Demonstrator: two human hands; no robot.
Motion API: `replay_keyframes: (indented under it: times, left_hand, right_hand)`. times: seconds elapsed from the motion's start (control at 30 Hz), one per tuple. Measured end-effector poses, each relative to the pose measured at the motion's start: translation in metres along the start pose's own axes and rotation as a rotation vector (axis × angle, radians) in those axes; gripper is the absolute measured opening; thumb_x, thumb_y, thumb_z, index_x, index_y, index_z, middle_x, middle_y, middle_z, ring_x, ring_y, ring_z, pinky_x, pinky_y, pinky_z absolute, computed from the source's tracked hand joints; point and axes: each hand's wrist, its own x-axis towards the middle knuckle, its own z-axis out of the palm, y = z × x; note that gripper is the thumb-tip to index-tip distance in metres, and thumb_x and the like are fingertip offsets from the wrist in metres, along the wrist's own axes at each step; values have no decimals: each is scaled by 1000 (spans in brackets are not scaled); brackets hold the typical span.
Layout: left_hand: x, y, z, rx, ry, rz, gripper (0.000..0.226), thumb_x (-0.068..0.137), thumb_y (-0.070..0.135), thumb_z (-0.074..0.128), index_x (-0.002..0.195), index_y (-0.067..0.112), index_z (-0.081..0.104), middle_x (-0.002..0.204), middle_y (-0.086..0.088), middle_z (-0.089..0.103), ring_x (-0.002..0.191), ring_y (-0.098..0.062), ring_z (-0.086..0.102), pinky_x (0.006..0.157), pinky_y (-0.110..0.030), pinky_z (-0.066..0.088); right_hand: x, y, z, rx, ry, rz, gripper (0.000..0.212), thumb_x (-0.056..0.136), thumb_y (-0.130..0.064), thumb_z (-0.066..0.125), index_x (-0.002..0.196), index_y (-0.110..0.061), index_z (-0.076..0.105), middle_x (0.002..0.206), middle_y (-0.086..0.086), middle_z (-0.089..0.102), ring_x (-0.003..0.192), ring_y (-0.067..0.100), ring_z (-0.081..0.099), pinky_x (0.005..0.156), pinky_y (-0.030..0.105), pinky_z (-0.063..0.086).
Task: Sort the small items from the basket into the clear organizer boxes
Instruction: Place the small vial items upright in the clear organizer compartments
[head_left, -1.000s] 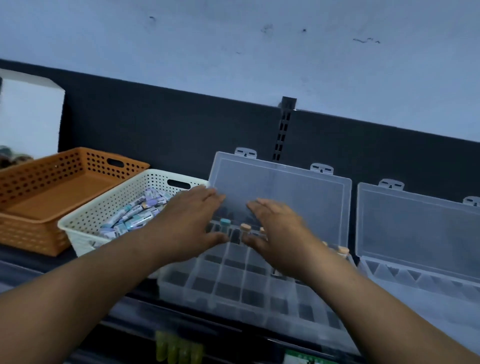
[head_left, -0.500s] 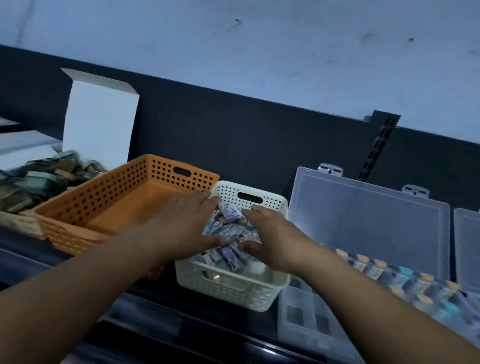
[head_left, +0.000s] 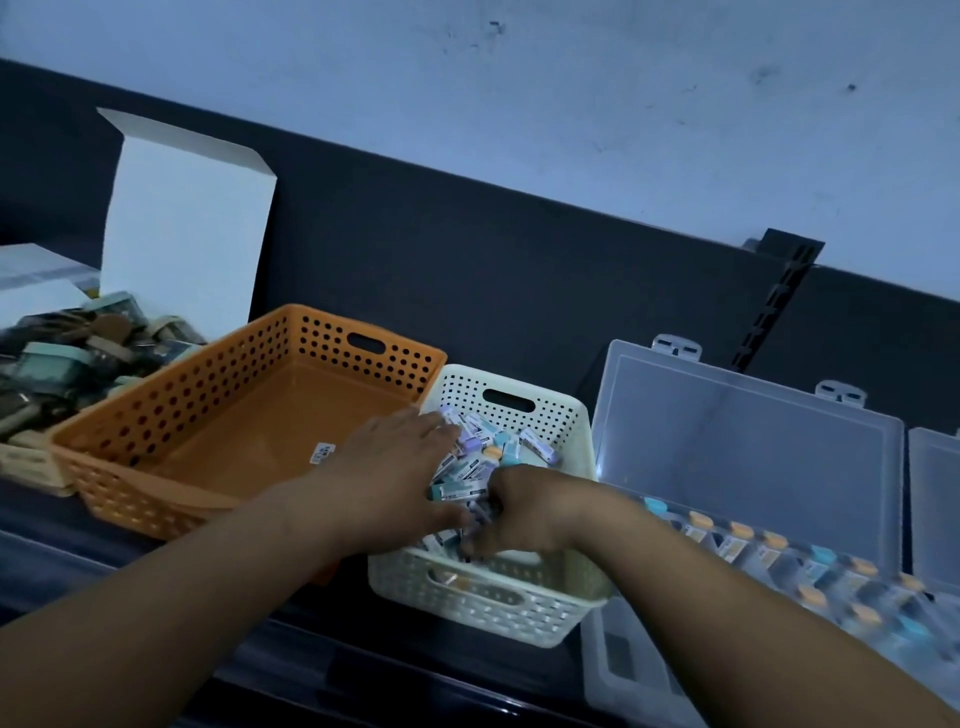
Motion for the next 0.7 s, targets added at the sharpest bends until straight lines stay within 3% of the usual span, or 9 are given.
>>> replay_keyframes:
  times: [0.1,0.2,0.3,0.53,0.7]
  left_hand:
    - [1,0,0,6,2,-6,90,85,67,46,153,28,1,161,6,-2,147,-14,-4,117,-35,1]
    - [-1,2,-1,4,-5,-16,89,85,66,46,153,28,3,161,5,-1,147,-14,-5,117,-35,0]
    - [-2,3,-3,3,-2,-21,87,85,65,47,152,28,5,160,6,0,147,-14,-4,117,-35,0]
    - [-2,5,-4,21,14,-35,86,86,63,50,152,27,7,161,5,3,147,-15,-1,116,-33,1]
    - [-3,11,-7,1,48,-25,81,88,58,51,152,29,11,160,6,7,147,-13,1,116,-31,2]
  right_hand:
    - [5,-4,3,53,-20,24,38,77,-45,72,94,-12,61,82,0,60,76,19,58,62,28,46]
    - [9,-6,3,129,-80,67,32,73,-35,73,87,-7,64,78,7,65,68,22,63,59,30,51]
    - [8,-9,-1,182,-109,119,26,75,-26,71,79,-8,54,72,9,56,55,24,57,53,26,45]
    - [10,-9,3,148,-69,64,15,78,-15,69,71,-10,56,73,7,61,60,18,55,53,25,42]
    - [9,-2,-1,271,-151,76,12,89,-16,64,88,-6,58,69,7,58,49,14,48,46,21,40]
